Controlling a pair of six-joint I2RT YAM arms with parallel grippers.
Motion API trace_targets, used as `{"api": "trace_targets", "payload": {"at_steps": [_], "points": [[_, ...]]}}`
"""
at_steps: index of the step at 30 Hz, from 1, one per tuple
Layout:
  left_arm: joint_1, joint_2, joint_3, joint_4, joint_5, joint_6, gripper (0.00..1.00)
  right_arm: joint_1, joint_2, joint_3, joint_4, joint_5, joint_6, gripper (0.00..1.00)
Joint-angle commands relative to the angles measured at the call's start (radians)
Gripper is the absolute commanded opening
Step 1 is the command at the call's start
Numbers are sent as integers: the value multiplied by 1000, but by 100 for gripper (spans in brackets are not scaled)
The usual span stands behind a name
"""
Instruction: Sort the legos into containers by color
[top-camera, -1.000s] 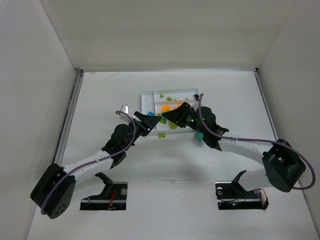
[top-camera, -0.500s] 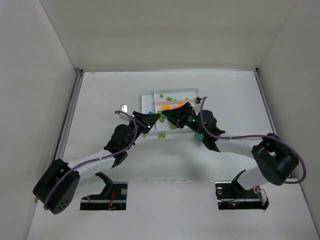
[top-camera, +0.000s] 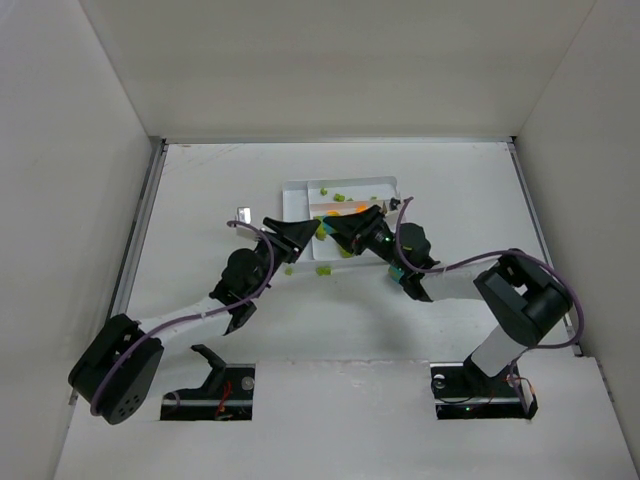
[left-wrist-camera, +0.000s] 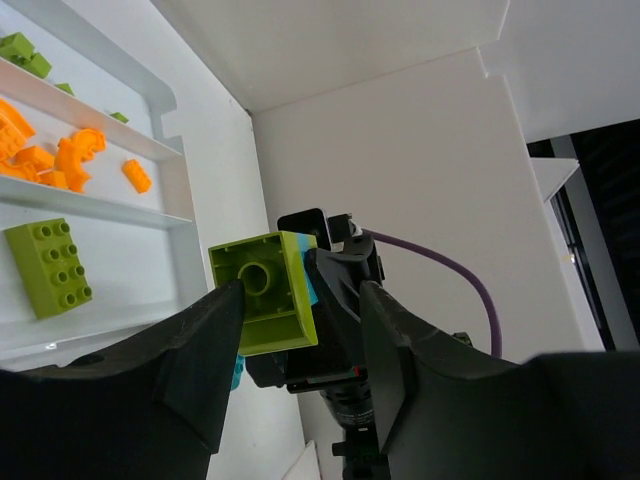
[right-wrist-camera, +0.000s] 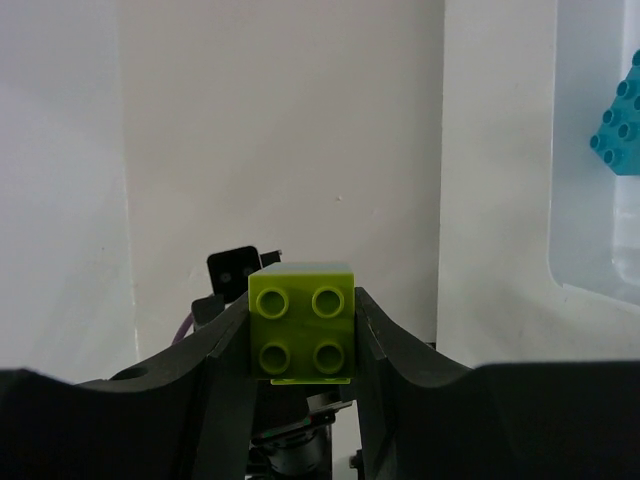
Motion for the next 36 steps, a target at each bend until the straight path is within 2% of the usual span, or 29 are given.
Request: {"api": "trace_targets", "payload": {"at_steps": [1, 7, 14, 17, 22, 28, 36], "points": [[-2, 1, 39, 86, 60, -7, 47, 2, -12, 7, 126, -54, 40, 23], [29, 70, 106, 20, 157, -18, 44, -24, -39, -19, 132, -48, 26, 23], [58, 14, 109, -54, 134, 5, 43, -33, -96, -58, 68, -14, -43, 23], [46, 3, 118, -83, 131, 4, 48, -29, -115, -61, 45, -3, -66, 23], [17, 43, 145, -54, 152, -24, 50, -21, -98, -39, 50, 3, -71, 23], [30, 29, 132, -60, 152, -54, 42, -12, -75, -21, 74, 4, -57, 23], [60, 50, 119, -52, 187, -94, 46, -12, -43, -7, 125, 3, -31, 23]]}}
